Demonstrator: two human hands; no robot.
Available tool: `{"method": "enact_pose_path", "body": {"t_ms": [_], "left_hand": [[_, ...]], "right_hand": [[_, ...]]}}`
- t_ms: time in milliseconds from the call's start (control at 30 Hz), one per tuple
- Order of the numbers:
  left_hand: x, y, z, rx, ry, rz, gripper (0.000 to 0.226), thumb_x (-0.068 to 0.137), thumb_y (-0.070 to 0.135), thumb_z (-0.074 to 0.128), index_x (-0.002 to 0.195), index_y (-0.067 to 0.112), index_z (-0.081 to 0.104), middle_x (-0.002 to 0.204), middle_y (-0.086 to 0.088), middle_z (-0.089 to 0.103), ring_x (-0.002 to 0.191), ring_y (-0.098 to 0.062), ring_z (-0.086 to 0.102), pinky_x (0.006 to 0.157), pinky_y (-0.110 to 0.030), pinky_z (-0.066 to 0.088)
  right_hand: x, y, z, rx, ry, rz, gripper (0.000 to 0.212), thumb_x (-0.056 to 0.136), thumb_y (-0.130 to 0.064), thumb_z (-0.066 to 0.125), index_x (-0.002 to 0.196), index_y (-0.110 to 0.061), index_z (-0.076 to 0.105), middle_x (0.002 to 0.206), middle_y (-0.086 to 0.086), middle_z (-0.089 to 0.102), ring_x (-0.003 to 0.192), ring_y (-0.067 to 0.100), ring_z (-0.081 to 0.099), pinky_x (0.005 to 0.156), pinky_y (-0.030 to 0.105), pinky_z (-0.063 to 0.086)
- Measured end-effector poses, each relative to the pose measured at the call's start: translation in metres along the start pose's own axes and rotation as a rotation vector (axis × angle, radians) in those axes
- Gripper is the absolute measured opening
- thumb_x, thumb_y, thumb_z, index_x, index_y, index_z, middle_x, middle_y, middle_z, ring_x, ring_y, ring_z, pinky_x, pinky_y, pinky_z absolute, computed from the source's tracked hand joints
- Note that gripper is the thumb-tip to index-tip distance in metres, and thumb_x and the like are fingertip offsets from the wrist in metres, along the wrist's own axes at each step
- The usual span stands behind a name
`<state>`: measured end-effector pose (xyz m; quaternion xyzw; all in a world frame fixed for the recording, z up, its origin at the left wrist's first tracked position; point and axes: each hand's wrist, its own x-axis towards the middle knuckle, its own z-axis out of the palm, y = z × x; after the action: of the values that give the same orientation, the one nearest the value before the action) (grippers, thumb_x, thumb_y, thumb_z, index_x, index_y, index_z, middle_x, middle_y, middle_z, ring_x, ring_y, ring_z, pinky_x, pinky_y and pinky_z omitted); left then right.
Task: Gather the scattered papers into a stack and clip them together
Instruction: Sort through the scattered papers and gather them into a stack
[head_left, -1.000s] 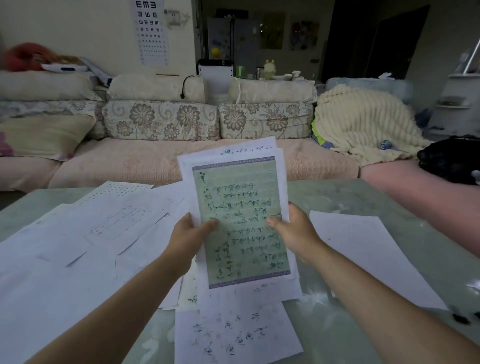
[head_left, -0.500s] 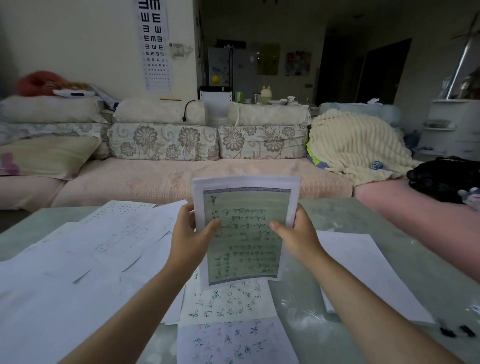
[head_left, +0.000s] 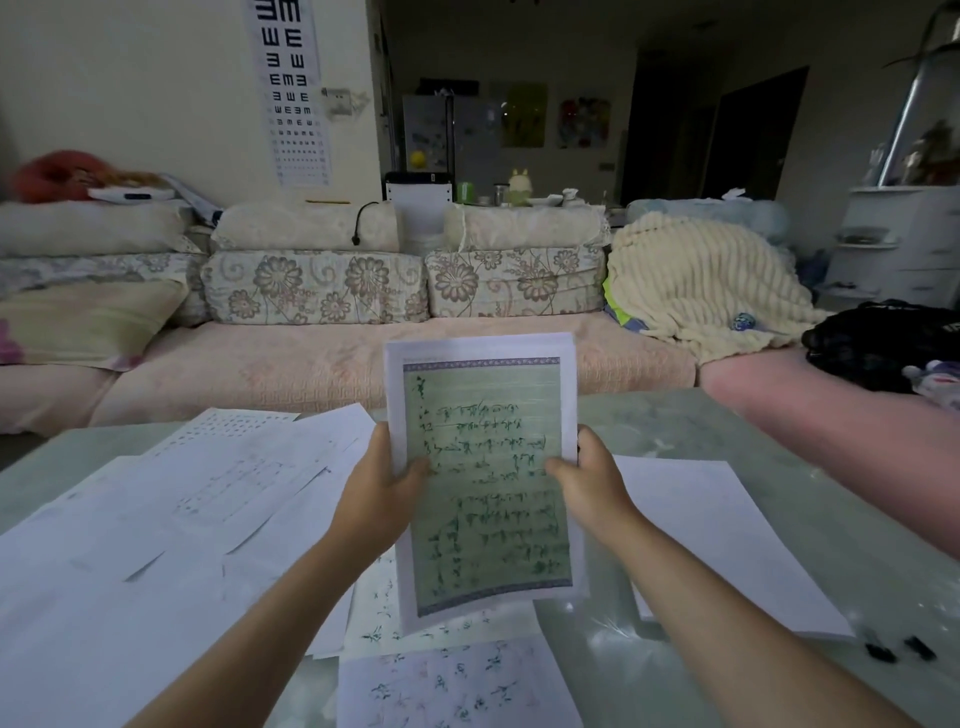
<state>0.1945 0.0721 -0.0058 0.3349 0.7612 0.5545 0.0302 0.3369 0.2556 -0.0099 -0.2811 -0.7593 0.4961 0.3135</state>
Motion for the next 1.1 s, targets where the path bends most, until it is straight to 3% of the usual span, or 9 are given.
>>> {"method": "enact_pose_path", "body": {"t_ms": [133, 233, 400, 567, 733, 833, 900, 967, 1100], "left_hand": [[-0.002, 0.020, 0.026, -0.171, 0.039, -0.072, 0.019, 0.094, 0.027, 0.061, 0.110, 0.019, 0.054, 0.102, 0.006, 0.065, 0.090, -0.011, 0.065, 0.066, -0.024, 0.053], [-0.002, 0.036, 0.065, -0.199, -0.149, -0.175, 0.022, 0.097, 0.023, 0.055, 0.117, 0.017, 0.049, 0.110, 0.000, 0.063, 0.094, -0.014, 0.064, 0.069, -0.027, 0.053], [0.000, 0.058, 0.139, 0.016, -0.471, -0.421, 0.022, 0.097, 0.020, 0.044, 0.118, 0.018, 0.039, 0.103, -0.007, 0.055, 0.084, -0.020, 0.059, 0.062, -0.032, 0.053], [0.004, 0.057, 0.211, 0.046, -0.518, -0.342, 0.025, 0.094, 0.014, 0.049, 0.119, 0.011, 0.047, 0.106, -0.006, 0.059, 0.089, -0.023, 0.061, 0.058, -0.028, 0.052], [0.007, 0.042, 0.254, 0.218, -0.494, -0.286, 0.041, 0.089, 0.016, 0.054, 0.128, 0.008, 0.047, 0.124, -0.011, 0.056, 0.111, -0.030, 0.056, 0.093, -0.039, 0.050], [0.004, 0.031, 0.263, 0.510, -0.541, -0.216, 0.054, 0.087, 0.029, 0.057, 0.135, 0.010, 0.038, 0.131, -0.012, 0.047, 0.122, -0.031, 0.045, 0.103, -0.041, 0.041], [0.001, 0.025, 0.267, 0.414, -0.518, -0.234, 0.053, 0.088, 0.030, 0.057, 0.135, 0.014, 0.039, 0.131, -0.009, 0.051, 0.122, -0.031, 0.047, 0.104, -0.043, 0.042], [0.000, 0.023, 0.268, 0.250, -0.469, -0.275, 0.052, 0.091, 0.027, 0.055, 0.138, 0.013, 0.038, 0.132, -0.007, 0.054, 0.118, -0.030, 0.054, 0.100, -0.042, 0.047], [-0.004, 0.022, 0.269, 0.177, -0.465, -0.283, 0.047, 0.090, 0.025, 0.058, 0.134, 0.018, 0.042, 0.125, -0.003, 0.058, 0.109, -0.026, 0.059, 0.092, -0.040, 0.052]], "right_hand": [[0.005, 0.007, -0.034, 0.034, 0.037, 0.046, 0.019, 0.094, -0.009, 0.059, 0.112, -0.014, 0.060, 0.104, 0.006, 0.070, 0.094, 0.025, 0.068, 0.088, 0.045, 0.056], [0.010, 0.024, -0.069, 0.060, 0.100, 0.146, 0.021, 0.092, -0.006, 0.059, 0.112, -0.013, 0.063, 0.105, 0.004, 0.070, 0.095, 0.023, 0.067, 0.088, 0.044, 0.056], [0.007, 0.065, -0.133, -0.117, 0.124, 0.293, 0.032, 0.086, 0.005, 0.045, 0.102, -0.009, 0.069, 0.095, 0.009, 0.072, 0.082, 0.028, 0.066, 0.066, 0.029, 0.047], [0.009, 0.098, -0.178, -0.256, 0.174, 0.308, 0.024, 0.087, 0.000, 0.050, 0.088, -0.013, 0.070, 0.085, 0.004, 0.072, 0.081, 0.026, 0.068, 0.060, 0.026, 0.049], [0.016, 0.118, -0.196, -0.360, 0.223, 0.284, 0.023, 0.089, 0.003, 0.046, 0.090, -0.015, 0.060, 0.090, 0.003, 0.067, 0.081, 0.025, 0.064, 0.054, 0.025, 0.045], [0.015, 0.130, -0.202, -0.465, 0.186, 0.292, 0.020, 0.089, 0.000, 0.047, 0.102, -0.014, 0.055, 0.100, 0.008, 0.061, 0.090, 0.028, 0.059, 0.066, 0.029, 0.046], [0.015, 0.139, -0.206, -0.542, 0.136, 0.345, 0.024, 0.088, -0.008, 0.050, 0.111, -0.011, 0.059, 0.108, 0.012, 0.062, 0.100, 0.033, 0.059, 0.077, 0.033, 0.049], [0.013, 0.143, -0.207, -0.550, 0.078, 0.425, 0.025, 0.088, -0.012, 0.050, 0.108, -0.009, 0.063, 0.109, 0.013, 0.064, 0.101, 0.033, 0.061, 0.077, 0.031, 0.048], [0.010, 0.143, -0.205, -0.516, 0.030, 0.449, 0.040, 0.082, -0.013, 0.041, 0.114, -0.016, 0.065, 0.115, 0.011, 0.063, 0.108, 0.034, 0.057, 0.090, 0.036, 0.052]]}}
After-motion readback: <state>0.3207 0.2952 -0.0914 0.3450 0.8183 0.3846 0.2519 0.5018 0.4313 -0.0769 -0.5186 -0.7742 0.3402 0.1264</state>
